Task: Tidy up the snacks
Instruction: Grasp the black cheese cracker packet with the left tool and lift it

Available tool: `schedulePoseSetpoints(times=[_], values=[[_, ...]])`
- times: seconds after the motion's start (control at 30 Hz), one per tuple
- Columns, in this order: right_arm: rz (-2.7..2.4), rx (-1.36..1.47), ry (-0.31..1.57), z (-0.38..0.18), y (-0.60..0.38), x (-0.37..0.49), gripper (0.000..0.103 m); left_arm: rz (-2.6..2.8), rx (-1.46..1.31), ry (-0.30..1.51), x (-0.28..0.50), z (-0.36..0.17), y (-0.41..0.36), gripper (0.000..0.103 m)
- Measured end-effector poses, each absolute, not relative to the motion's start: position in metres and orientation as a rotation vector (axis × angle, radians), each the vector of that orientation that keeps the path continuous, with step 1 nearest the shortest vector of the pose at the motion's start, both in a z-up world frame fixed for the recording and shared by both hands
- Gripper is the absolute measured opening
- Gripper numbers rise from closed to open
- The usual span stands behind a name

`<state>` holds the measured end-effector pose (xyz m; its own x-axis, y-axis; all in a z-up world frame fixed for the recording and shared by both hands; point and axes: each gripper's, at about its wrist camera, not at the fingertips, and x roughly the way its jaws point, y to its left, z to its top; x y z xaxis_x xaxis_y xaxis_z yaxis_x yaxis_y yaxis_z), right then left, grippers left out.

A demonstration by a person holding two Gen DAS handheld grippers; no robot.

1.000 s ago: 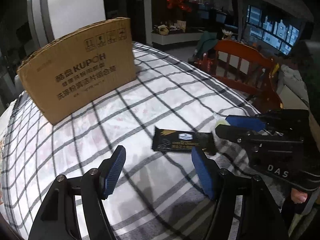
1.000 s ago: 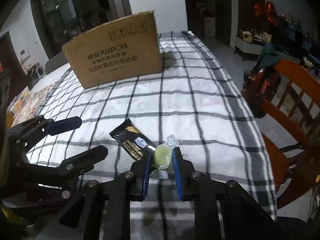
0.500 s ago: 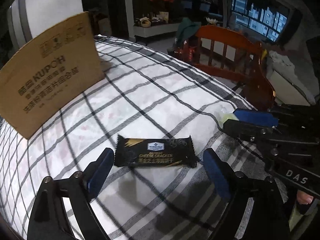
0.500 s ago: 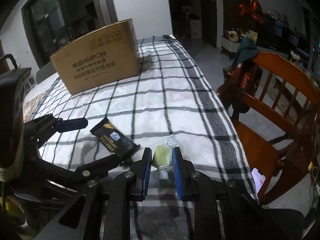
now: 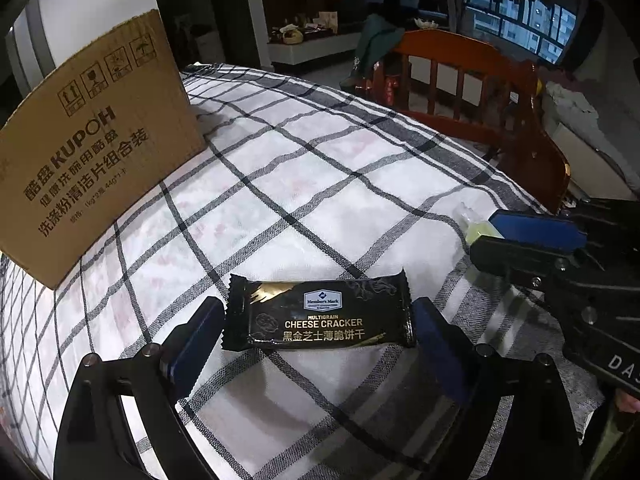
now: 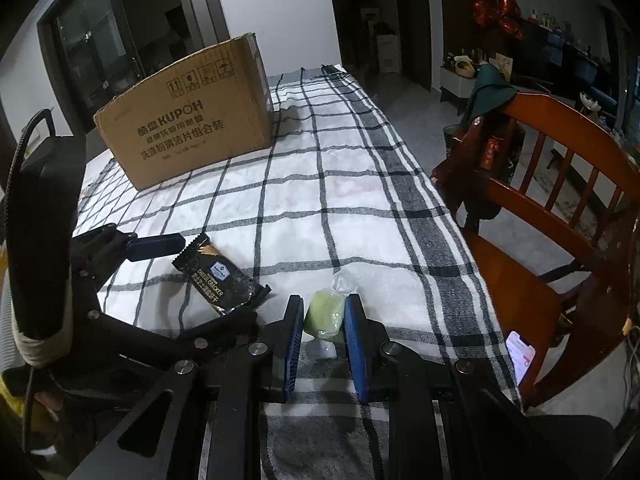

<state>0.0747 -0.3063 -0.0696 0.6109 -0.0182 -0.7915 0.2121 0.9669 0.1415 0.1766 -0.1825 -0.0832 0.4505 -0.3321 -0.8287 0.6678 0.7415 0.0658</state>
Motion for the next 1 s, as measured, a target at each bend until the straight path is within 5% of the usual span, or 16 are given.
schedulePoseSetpoints(times=[0.17,0.3,0.53,0.6,0.67,1.0], values=[[-0.132,0.234,0.917,-0.073,-0.306,0.077,0.023,-0.635,0.385,0.913,0.178,-0.087,-0.179,0.094],[-0.128,0.235,0.914,-0.072,-0.305,0.077,0.023,-0.658,0.358,0.901,0.175,-0.083,-0.176,0.076],[-0.121,0.233,0.914,-0.071,-0.302,0.076,0.023,-0.668,0.337,0.889,0.172,-0.078,-0.174,0.068],[-0.119,0.235,0.913,-0.07,-0.302,0.076,0.023,-0.675,0.32,0.878,0.171,-0.074,-0.172,0.051],[-0.118,0.238,0.91,-0.069,-0.302,0.076,0.023,-0.67,0.307,0.879,0.172,-0.071,-0.171,0.046],[-0.093,0.211,0.907,-0.065,-0.29,0.079,0.023,-0.676,0.267,0.886,0.173,-0.071,-0.159,0.045]])
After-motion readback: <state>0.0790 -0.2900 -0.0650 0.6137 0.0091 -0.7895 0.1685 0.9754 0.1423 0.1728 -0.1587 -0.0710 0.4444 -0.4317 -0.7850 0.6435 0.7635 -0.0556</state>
